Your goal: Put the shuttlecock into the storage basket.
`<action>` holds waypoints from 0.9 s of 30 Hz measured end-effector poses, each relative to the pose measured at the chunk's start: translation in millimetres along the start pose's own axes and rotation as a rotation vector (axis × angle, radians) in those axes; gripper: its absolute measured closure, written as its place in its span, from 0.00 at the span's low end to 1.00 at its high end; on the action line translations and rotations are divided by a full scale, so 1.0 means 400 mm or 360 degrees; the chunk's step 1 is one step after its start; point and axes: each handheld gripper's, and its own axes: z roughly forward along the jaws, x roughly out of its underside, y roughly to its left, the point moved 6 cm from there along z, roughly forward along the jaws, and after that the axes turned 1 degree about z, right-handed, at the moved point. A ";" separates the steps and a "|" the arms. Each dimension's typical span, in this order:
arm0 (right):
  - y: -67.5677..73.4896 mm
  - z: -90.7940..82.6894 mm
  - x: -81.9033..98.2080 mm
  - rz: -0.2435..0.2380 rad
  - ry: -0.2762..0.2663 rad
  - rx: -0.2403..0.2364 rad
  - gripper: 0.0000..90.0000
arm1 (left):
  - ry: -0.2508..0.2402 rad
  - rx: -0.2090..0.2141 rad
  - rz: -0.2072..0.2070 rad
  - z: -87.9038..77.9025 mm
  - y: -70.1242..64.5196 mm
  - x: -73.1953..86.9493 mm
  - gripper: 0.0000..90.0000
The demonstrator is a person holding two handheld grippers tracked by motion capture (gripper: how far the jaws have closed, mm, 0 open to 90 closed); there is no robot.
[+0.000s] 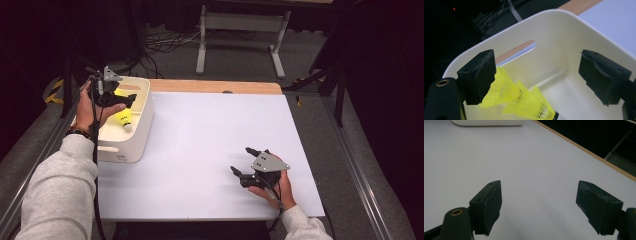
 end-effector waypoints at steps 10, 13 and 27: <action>-0.004 -0.006 -0.005 0.0001 -0.0025 0.0014 0.24 | -0.0184 0.0047 0.0062 -0.054 -0.036 -0.040 0.18; -0.004 -0.006 -0.005 0.0002 -0.0027 0.0016 0.24 | -0.0221 0.0070 0.0075 -0.067 -0.045 -0.046 0.19; 0.001 -0.011 -0.012 0.0009 -0.0053 0.0004 0.23 | -0.0375 0.0201 0.0129 -0.117 -0.100 -0.056 0.18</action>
